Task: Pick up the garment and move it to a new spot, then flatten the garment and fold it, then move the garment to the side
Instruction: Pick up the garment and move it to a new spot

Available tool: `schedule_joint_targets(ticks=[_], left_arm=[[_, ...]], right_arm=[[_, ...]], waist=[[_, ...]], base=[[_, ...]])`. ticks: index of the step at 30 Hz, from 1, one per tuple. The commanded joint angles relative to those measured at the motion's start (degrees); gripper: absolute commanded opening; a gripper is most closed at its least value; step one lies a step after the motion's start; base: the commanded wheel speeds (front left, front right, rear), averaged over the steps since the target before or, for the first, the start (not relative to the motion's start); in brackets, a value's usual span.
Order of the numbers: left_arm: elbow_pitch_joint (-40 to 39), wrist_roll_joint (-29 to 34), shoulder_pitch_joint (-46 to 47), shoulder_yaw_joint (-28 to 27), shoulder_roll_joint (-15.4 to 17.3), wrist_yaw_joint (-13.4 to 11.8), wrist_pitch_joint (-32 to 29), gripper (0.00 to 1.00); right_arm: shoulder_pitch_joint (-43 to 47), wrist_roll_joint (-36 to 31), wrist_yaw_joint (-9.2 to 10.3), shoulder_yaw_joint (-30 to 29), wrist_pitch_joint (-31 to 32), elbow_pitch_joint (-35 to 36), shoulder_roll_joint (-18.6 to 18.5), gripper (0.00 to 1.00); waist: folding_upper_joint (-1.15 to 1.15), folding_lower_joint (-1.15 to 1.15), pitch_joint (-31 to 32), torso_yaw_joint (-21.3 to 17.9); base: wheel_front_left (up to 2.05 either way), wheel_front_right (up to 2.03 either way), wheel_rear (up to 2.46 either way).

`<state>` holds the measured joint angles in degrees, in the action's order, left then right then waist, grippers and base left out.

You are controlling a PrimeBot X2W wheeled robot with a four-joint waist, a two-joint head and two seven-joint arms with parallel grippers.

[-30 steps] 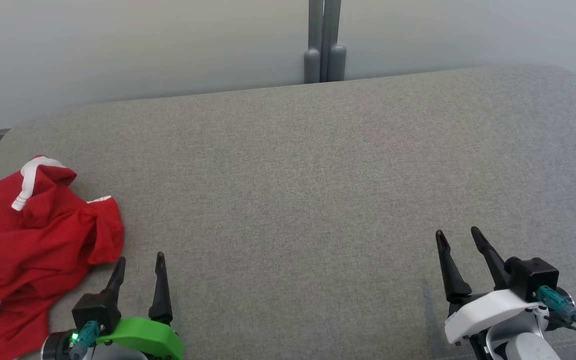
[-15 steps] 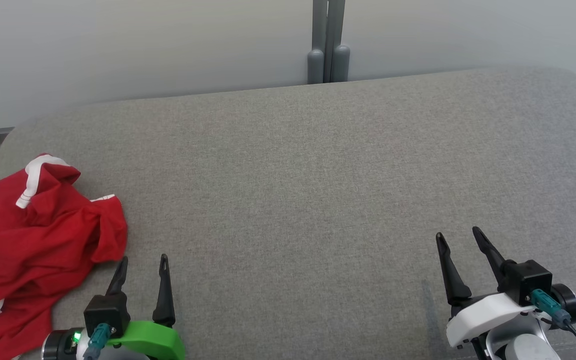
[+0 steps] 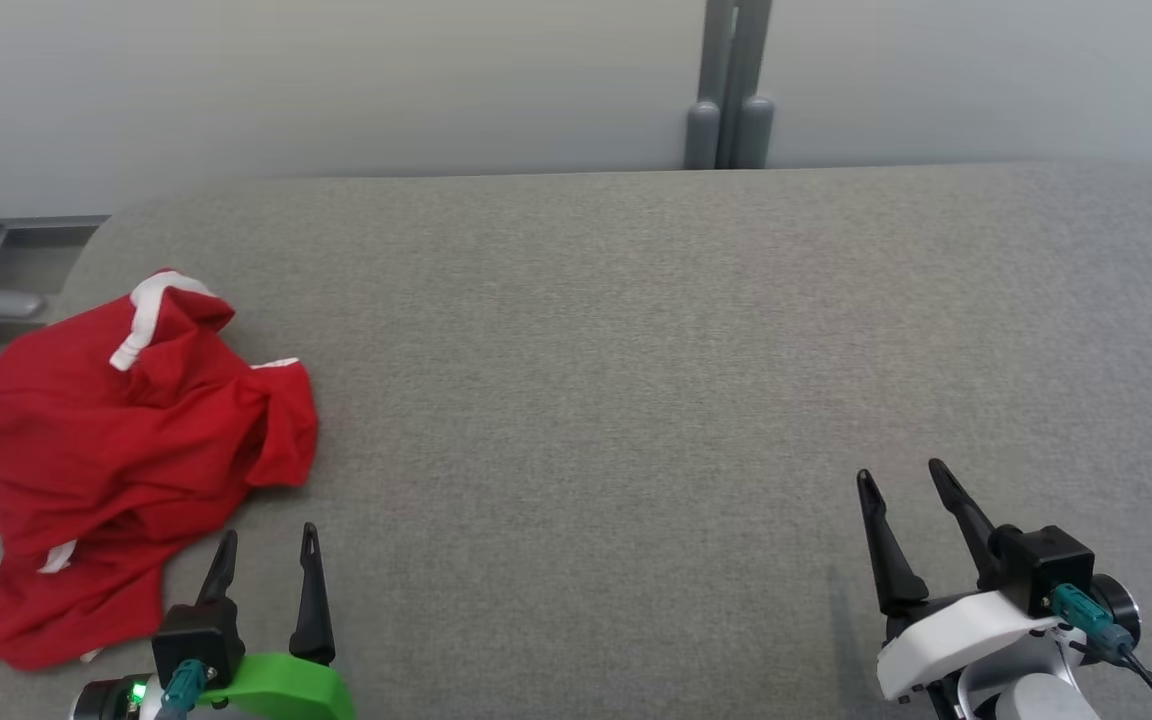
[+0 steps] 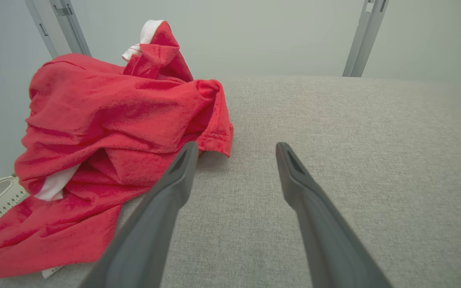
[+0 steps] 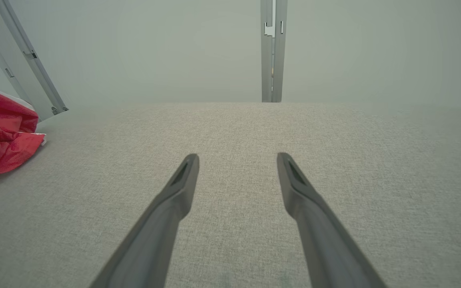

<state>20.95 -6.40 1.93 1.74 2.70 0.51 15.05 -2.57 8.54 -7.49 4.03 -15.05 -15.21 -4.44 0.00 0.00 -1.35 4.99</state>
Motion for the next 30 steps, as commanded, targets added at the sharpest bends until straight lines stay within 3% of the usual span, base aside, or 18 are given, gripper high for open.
schedule_joint_targets(ticks=[1, 9, 14, 18, 24, 30], left_arm=[[0.1, 0.0, -0.5, -0.4, 0.4, 0.0, 0.2, 1.00], [0.7, -0.6, -0.9, -1.8, 0.3, 0.2, 0.2, 1.00], [1.0, -2.7, -0.4, -2.7, 0.3, 2.7, 0.2, 1.00], [3.3, -2.2, 2.9, -3.0, 0.7, 5.1, 0.2, 1.00], [8.0, -2.6, 11.8, -2.0, 4.1, 6.7, 0.2, 1.00], [14.6, -5.5, 24.1, 6.8, 11.1, 7.0, 0.1, 1.00]], right_arm=[[0.2, 0.6, 0.00, 0.6, -0.2, 0.3, -0.3, 1.00], [-1.4, 3.3, 0.00, 7.2, -0.2, 0.1, -1.4, 1.00], [-2.8, 4.1, 0.00, 10.1, -0.2, -1.4, -1.7, 1.00], [-3.6, 4.5, 0.01, 11.7, -0.2, -2.4, -2.3, 1.00], [-4.5, 4.9, 0.00, 11.8, -0.2, -3.0, -3.5, 1.00], [-5.2, 5.4, 0.00, 11.7, -0.2, -3.5, -4.3, 1.00]], waist=[[0.00, 0.00, -0.3, 4.4], [0.00, 0.00, -1.2, 14.8], [0.00, 0.00, -1.9, 17.7], [0.00, 0.00, -3.0, 16.9], [0.00, 0.00, -5.9, 13.1], [0.00, 0.00, -8.8, 9.1]], base=[[0.00, 0.00, 0.00], [0.00, 0.00, 0.00], [0.00, 0.00, 0.00], [0.00, 0.00, 0.00], [0.00, 0.00, 0.00], [0.00, 0.00, 0.00]])
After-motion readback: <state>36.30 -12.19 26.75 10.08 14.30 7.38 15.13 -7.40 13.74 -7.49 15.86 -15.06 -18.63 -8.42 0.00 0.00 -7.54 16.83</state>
